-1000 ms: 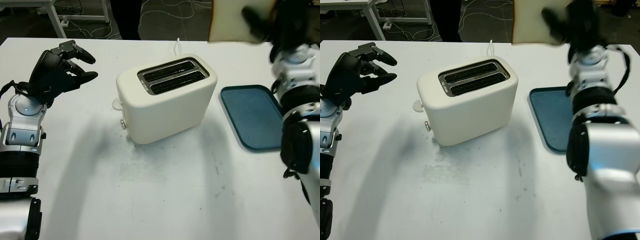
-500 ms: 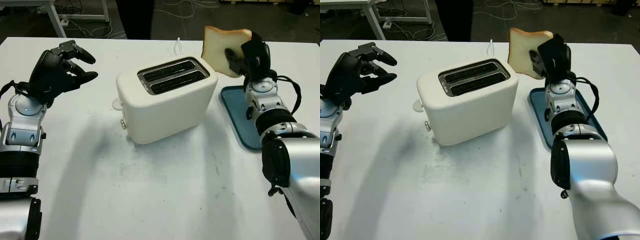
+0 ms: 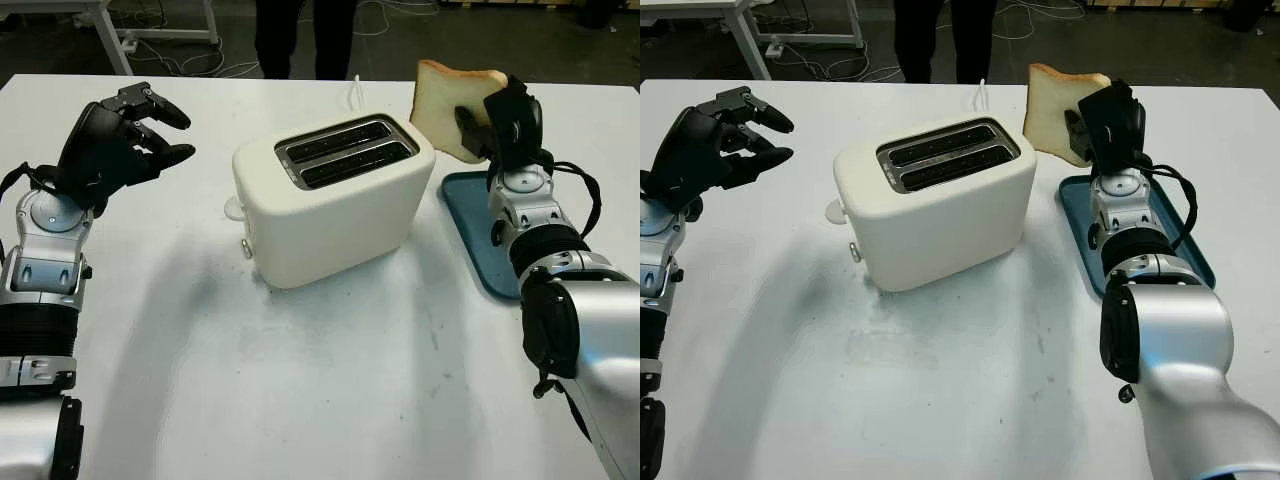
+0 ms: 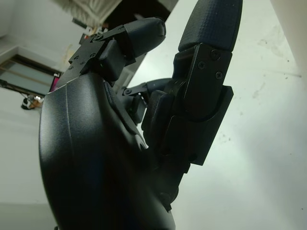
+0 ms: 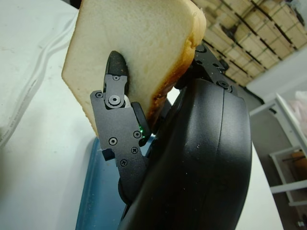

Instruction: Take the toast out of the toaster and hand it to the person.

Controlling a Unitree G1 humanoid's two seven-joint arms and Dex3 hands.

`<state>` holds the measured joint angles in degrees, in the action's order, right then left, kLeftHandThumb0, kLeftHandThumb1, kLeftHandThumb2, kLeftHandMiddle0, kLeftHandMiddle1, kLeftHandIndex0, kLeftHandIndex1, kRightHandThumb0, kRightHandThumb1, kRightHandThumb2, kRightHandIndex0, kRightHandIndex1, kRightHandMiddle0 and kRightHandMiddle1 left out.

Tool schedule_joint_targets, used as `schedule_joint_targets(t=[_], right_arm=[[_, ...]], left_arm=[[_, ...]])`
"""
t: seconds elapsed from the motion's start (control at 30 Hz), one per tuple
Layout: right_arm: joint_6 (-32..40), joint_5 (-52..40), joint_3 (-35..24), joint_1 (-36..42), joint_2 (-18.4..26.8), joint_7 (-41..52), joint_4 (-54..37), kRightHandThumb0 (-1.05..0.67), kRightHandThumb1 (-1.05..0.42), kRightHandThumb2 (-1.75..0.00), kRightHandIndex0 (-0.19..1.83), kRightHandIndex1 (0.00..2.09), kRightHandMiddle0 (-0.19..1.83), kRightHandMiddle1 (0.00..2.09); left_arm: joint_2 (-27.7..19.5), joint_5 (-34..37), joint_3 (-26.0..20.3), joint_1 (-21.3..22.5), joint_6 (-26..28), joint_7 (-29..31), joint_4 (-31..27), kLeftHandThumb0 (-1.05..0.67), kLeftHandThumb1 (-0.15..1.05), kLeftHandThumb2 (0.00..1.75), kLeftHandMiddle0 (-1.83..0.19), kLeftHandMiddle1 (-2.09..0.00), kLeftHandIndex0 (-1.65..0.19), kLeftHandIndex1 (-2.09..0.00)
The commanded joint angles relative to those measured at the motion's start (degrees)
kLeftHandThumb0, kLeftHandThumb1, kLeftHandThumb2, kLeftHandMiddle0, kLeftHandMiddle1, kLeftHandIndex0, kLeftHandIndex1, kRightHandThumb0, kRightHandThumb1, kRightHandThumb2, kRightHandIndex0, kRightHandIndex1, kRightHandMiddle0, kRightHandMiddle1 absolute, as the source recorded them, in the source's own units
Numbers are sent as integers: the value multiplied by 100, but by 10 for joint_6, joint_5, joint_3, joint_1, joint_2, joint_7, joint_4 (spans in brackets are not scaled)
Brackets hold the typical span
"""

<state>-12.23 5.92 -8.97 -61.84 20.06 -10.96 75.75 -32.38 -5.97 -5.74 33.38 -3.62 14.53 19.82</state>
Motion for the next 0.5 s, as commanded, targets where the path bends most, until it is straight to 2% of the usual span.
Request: schedule_joint_targets(t=[0.0, 0.47], right_arm=[[-10, 2, -1, 4, -2, -8, 3, -12, -92, -39, 72, 175, 44, 175], [-9, 4, 3, -1, -1, -3, 1, -12, -92, -38, 69, 175, 41, 175]], left_arm=[[-1, -2, -1, -7, -8, -4, 0, -105, 92, 12, -48, -133, -41, -123], [1, 1, -3, -7, -1, -2, -2, -105, 92, 12, -48, -132, -41, -124]])
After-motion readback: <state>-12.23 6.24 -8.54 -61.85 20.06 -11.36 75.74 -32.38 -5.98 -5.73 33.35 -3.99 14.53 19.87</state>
